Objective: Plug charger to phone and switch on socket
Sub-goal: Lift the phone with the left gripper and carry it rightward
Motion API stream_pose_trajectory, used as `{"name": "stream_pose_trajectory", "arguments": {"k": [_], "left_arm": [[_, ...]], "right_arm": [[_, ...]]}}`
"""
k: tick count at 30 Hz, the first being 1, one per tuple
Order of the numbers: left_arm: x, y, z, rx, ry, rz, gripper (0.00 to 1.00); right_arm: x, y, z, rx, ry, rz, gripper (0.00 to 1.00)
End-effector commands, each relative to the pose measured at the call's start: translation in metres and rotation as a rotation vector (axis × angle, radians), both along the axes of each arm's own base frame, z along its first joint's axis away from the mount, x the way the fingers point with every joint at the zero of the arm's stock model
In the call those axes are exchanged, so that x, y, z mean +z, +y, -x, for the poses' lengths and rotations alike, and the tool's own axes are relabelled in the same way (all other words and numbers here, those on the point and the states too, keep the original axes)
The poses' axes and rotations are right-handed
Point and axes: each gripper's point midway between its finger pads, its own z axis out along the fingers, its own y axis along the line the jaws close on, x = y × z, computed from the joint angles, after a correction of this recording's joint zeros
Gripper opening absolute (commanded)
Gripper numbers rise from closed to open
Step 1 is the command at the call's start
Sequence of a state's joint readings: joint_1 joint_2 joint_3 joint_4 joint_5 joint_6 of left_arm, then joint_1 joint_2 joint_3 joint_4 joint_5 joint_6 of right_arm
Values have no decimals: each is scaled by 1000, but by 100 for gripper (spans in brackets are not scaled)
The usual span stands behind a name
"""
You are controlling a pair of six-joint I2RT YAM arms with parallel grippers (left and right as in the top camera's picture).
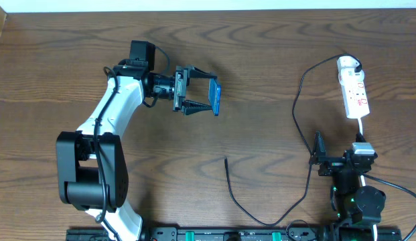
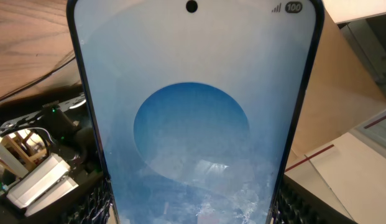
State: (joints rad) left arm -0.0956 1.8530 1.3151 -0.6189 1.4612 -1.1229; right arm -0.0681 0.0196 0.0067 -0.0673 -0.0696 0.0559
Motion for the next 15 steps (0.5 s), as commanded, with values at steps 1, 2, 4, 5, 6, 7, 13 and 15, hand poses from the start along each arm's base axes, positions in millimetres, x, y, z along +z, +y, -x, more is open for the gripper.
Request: {"name": "stream_pose_trajectory", "arguments": {"k": [1, 2, 4, 5, 6, 7, 13, 15], "left_arm": [[26, -1, 3, -21, -52, 58, 7], [26, -1, 3, -21, -52, 58, 7], [26, -2, 3, -21, -52, 58, 7], [26, -1, 3, -21, -52, 58, 7], [26, -1, 3, -21, -52, 58, 8], [26, -1, 3, -21, -52, 58, 7], [23, -1, 2, -14, -54, 38, 7], [23, -1, 2, -14, -54, 38, 7]], "right_arm": [[-2, -2, 0, -8, 7, 12, 99], [-2, -2, 0, -8, 7, 12, 99], [-2, -2, 0, -8, 7, 12, 99], [-2, -2, 0, -8, 7, 12, 99], [-2, -2, 0, -8, 7, 12, 99], [-2, -2, 0, -8, 7, 12, 99], [-2, -2, 0, -8, 7, 12, 99], [-2, -2, 0, -8, 7, 12, 99]]}}
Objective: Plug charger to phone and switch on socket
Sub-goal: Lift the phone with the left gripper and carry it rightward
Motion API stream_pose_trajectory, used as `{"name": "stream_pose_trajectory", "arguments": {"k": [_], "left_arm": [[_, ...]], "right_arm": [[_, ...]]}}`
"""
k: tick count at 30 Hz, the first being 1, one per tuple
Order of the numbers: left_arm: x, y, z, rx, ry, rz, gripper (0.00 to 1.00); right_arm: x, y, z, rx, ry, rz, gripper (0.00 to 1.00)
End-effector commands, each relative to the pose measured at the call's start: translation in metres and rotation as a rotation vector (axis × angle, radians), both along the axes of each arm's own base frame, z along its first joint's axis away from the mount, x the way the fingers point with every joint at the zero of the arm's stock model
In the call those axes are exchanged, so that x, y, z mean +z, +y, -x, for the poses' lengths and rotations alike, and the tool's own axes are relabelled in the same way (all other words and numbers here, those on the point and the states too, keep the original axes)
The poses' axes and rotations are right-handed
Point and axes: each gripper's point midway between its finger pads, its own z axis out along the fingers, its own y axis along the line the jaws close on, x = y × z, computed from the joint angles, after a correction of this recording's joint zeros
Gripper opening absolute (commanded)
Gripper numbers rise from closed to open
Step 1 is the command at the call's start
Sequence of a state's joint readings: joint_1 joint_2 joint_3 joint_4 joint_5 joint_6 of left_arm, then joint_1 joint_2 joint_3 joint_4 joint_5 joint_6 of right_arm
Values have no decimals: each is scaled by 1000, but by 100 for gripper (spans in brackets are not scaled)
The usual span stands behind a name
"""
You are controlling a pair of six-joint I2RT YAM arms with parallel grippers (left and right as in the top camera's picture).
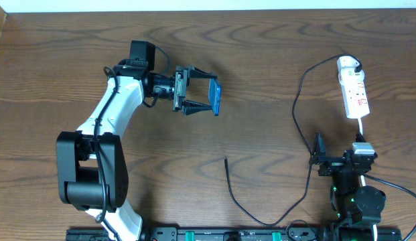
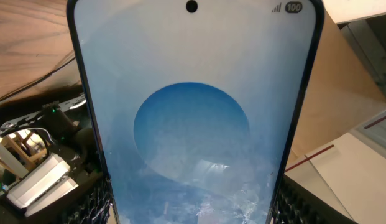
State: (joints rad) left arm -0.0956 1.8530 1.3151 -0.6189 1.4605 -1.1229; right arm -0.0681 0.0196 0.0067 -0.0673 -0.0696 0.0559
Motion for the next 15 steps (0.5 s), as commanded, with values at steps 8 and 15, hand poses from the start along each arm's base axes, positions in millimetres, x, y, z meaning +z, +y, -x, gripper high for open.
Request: {"name": "stream_pose_trajectory", "arguments": {"k": [8, 15], "left_arm": [[23, -1, 2, -14, -54, 39, 7], [23, -1, 2, -14, -54, 39, 7]], "right_arm": [[-2, -2, 0, -8, 7, 12, 99], [-2, -2, 0, -8, 7, 12, 99]]}}
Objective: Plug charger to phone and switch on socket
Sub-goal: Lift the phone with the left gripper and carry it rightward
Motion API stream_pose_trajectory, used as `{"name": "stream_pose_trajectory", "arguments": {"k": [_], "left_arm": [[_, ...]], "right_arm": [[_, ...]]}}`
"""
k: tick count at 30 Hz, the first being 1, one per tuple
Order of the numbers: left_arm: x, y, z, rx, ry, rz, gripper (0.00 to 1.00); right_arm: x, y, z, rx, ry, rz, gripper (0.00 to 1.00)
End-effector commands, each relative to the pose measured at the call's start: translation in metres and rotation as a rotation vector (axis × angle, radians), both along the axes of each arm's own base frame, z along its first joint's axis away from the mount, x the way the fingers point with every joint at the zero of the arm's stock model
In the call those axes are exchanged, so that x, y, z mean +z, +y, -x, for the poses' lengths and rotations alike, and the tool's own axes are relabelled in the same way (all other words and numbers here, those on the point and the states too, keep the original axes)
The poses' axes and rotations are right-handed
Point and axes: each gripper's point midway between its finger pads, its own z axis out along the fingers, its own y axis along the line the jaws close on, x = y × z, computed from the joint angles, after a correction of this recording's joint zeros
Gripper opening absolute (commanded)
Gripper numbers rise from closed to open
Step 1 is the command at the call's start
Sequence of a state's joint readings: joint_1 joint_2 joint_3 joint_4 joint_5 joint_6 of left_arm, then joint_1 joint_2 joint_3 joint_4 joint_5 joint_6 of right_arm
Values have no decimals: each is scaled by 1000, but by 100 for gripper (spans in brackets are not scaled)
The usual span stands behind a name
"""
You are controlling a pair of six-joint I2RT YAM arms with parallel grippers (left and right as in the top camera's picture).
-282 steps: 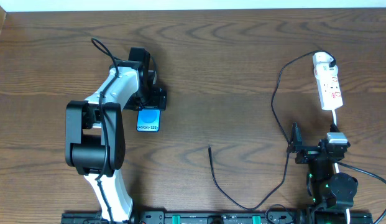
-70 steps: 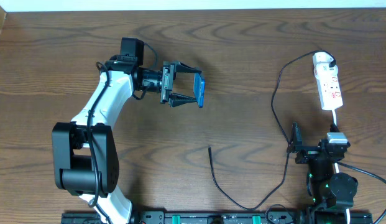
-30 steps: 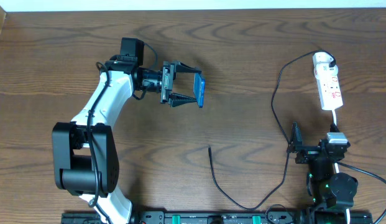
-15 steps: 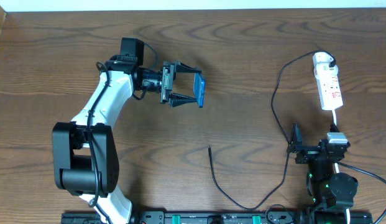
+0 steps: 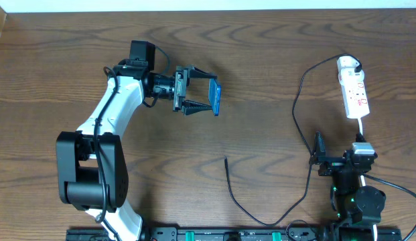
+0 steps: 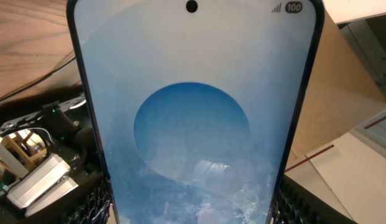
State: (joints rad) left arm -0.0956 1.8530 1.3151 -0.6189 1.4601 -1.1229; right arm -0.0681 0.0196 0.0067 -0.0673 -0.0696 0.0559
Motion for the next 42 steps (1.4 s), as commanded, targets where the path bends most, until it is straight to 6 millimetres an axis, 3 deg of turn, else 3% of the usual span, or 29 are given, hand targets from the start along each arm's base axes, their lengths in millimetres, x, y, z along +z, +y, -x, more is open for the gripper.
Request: {"name": "stream_pose_trajectory", "arguments": {"k": [1, 17, 35, 42], "left_arm": [[23, -1, 2, -14, -54, 39, 8], [21, -1, 1, -10, -55, 27, 8], [-28, 14, -20, 103, -89, -275, 8], [-25, 14, -34, 122, -189, -284, 7]], "right_arm": [[-2, -2, 0, -8, 7, 12, 99], [-2, -2, 0, -8, 7, 12, 99], [-2, -2, 0, -8, 7, 12, 99], [12, -2, -1, -8, -50, 16, 99]]}}
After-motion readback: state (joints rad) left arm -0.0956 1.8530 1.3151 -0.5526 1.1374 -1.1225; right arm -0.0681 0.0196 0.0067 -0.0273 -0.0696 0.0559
